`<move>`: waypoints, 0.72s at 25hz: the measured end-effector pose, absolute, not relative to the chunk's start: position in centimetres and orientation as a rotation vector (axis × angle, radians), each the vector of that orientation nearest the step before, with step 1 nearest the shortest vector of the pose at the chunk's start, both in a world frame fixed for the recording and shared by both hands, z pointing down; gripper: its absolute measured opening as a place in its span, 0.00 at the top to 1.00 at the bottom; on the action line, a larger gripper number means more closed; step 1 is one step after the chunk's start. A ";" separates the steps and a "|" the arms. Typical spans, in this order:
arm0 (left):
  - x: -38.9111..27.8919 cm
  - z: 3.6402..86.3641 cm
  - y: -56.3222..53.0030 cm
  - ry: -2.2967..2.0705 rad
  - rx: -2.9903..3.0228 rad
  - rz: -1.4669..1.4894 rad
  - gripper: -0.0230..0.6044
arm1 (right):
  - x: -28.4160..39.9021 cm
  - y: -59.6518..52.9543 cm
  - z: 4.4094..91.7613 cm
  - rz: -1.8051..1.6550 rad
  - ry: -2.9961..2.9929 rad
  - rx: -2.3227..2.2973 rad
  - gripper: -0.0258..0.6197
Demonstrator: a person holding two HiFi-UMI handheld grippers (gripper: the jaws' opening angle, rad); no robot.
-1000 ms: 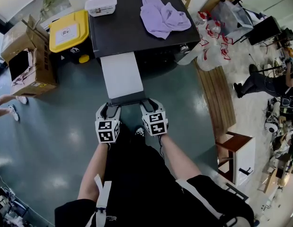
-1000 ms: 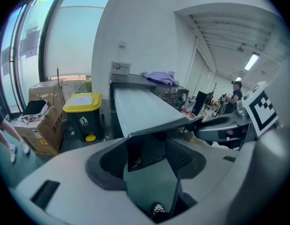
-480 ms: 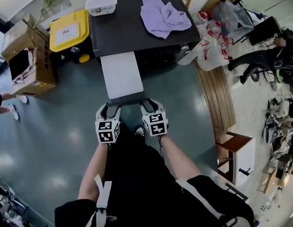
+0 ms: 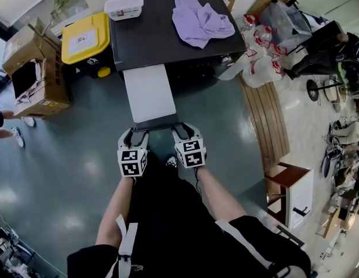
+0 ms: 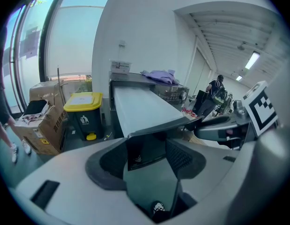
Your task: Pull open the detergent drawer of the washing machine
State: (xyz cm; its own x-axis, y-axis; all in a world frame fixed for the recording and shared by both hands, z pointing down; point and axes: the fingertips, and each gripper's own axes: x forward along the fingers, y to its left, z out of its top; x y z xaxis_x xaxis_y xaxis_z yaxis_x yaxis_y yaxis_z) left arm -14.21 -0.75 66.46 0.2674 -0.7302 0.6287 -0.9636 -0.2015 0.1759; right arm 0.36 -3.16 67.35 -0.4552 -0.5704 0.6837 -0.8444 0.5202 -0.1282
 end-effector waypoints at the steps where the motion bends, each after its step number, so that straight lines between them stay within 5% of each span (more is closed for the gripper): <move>1: -14.1 66.6 -0.8 -1.521 2.002 0.565 0.56 | 0.4 -3.2 67.5 0.621 -2.184 1.144 0.71; 18: -15.8 66.0 0.0 -1.472 1.943 0.521 0.56 | 2.5 -2.4 66.7 0.618 -2.189 1.170 0.69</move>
State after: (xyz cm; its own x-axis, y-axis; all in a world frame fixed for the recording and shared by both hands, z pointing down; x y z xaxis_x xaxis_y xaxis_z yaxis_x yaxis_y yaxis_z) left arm -15.83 0.03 66.05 0.2950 -0.7006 0.6498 -0.9534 -0.1701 0.2494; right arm 2.48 -2.41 66.69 -0.4508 -0.5848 0.6744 -0.8511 0.5094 -0.1271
